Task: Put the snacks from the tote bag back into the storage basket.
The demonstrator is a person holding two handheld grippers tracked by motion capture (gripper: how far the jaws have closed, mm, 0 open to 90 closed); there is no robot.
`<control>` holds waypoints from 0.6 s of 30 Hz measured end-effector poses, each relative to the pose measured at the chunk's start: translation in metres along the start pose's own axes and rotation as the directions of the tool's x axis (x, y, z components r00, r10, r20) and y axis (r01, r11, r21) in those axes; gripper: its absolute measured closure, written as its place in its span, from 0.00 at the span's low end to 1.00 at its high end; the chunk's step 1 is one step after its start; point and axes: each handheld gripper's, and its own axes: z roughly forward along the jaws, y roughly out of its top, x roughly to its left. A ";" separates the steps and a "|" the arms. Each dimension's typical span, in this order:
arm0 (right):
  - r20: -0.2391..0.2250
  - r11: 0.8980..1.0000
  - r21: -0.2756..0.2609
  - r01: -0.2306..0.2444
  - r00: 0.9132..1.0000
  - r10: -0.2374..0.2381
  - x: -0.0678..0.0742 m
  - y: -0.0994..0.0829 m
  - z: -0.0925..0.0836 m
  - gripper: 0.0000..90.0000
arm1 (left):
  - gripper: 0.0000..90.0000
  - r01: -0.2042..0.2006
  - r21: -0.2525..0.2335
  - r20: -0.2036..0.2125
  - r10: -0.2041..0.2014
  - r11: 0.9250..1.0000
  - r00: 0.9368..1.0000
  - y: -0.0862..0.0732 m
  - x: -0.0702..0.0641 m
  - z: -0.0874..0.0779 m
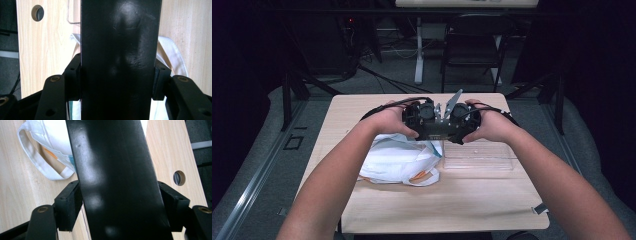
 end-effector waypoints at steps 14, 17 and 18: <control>-0.060 0.999 0.039 0.002 0.998 0.000 -0.001 0.001 0.002 0.41 | 0.47 -0.035 0.011 -0.008 0.035 0.999 0.999 -0.001 -0.003 0.001; -0.066 0.999 0.044 -0.002 0.998 0.005 -0.001 0.001 0.002 0.42 | 0.46 -0.035 0.005 -0.002 0.035 0.999 0.999 -0.002 -0.002 0.000; -0.066 0.999 0.044 -0.002 0.998 0.005 -0.001 0.001 0.002 0.42 | 0.46 -0.035 0.005 -0.002 0.035 0.999 0.999 -0.002 -0.002 0.000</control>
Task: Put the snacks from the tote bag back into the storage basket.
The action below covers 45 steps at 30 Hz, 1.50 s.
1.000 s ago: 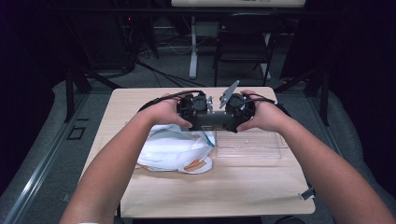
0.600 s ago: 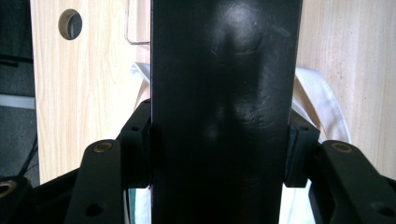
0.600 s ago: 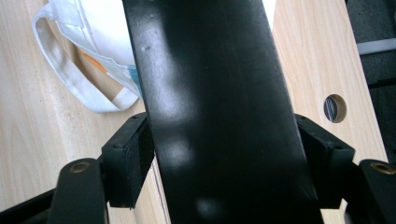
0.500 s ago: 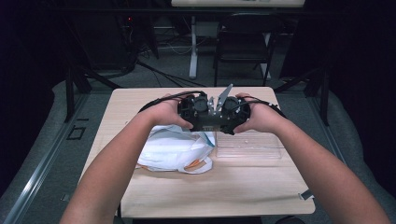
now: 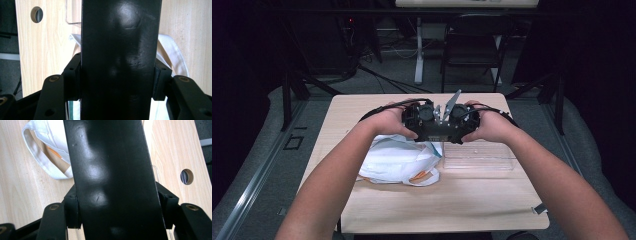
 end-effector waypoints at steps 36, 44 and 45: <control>0.027 0.998 -0.061 0.003 1.000 -0.001 -0.005 -0.009 -0.003 0.48 | 0.38 0.099 -0.054 -0.027 -0.101 0.994 0.995 -0.022 0.008 -0.020; 0.039 0.998 -0.069 -0.008 0.999 0.011 -0.010 -0.014 -0.008 0.48 | 0.39 0.130 -0.044 -0.040 -0.131 0.991 0.991 -0.038 0.010 -0.025; 0.044 0.998 -0.068 -0.007 0.999 0.010 -0.011 -0.015 -0.009 0.48 | 0.39 0.139 -0.041 -0.040 -0.141 0.989 0.989 -0.039 0.009 -0.025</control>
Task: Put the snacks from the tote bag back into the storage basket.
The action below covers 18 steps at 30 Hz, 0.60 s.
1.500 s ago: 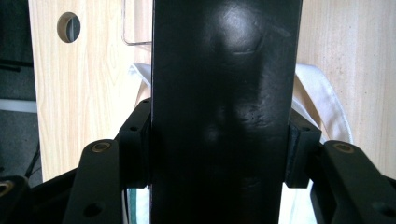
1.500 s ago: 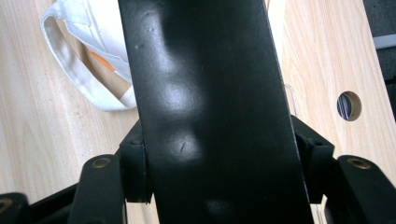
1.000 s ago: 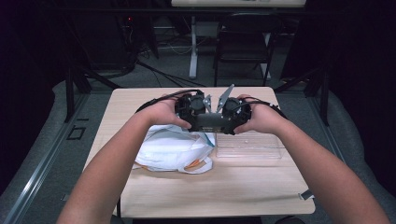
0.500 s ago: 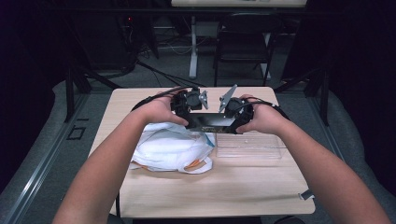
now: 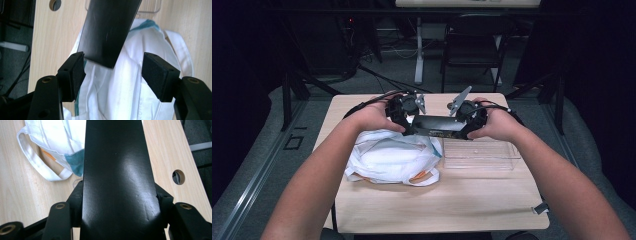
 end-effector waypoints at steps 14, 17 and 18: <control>0.023 0.999 -0.011 -0.045 0.999 0.045 -0.010 -0.017 -0.011 0.48 | 0.40 0.057 0.019 0.024 -0.057 0.998 0.998 -0.030 0.001 0.017; 0.028 0.999 -0.013 -0.052 0.998 0.052 -0.011 -0.022 -0.013 0.48 | 0.40 0.062 0.017 0.029 -0.063 0.998 0.998 -0.035 0.000 0.019; 0.032 0.998 -0.015 -0.055 0.998 0.055 -0.012 -0.023 -0.014 0.47 | 0.40 0.069 0.018 0.033 -0.070 0.997 0.997 -0.036 -0.001 0.020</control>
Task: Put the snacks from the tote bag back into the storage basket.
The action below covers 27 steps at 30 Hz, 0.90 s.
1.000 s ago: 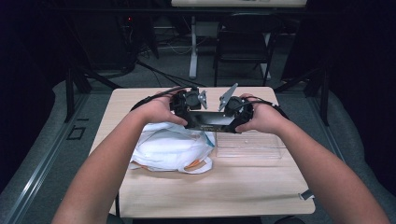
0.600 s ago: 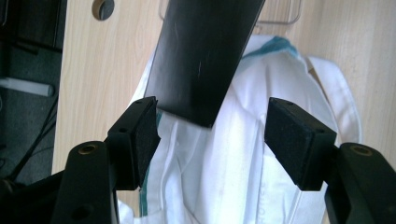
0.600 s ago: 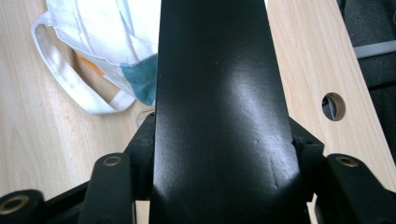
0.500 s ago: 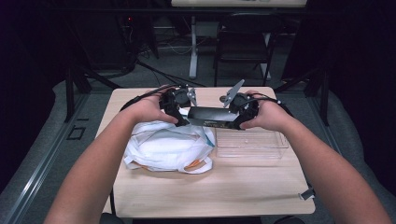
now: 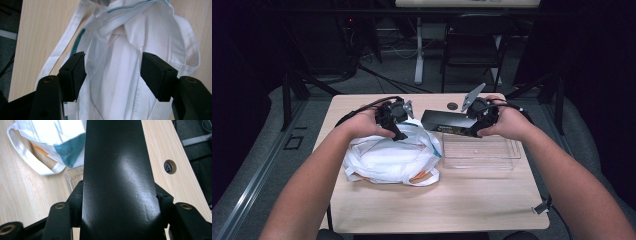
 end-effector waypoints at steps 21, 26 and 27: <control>0.074 0.999 -0.005 -0.054 0.996 0.054 -0.010 -0.036 -0.027 0.48 | 0.41 0.058 0.008 0.005 -0.058 0.998 0.998 -0.030 -0.002 0.009; 0.077 0.998 0.001 -0.067 0.995 0.066 -0.011 -0.047 -0.027 0.48 | 0.41 0.066 0.014 0.011 -0.066 0.998 0.998 -0.036 -0.003 0.012; 0.077 0.998 0.001 -0.067 0.995 0.066 -0.011 -0.047 -0.027 0.48 | 0.41 0.066 0.014 0.011 -0.066 0.998 0.998 -0.036 -0.003 0.012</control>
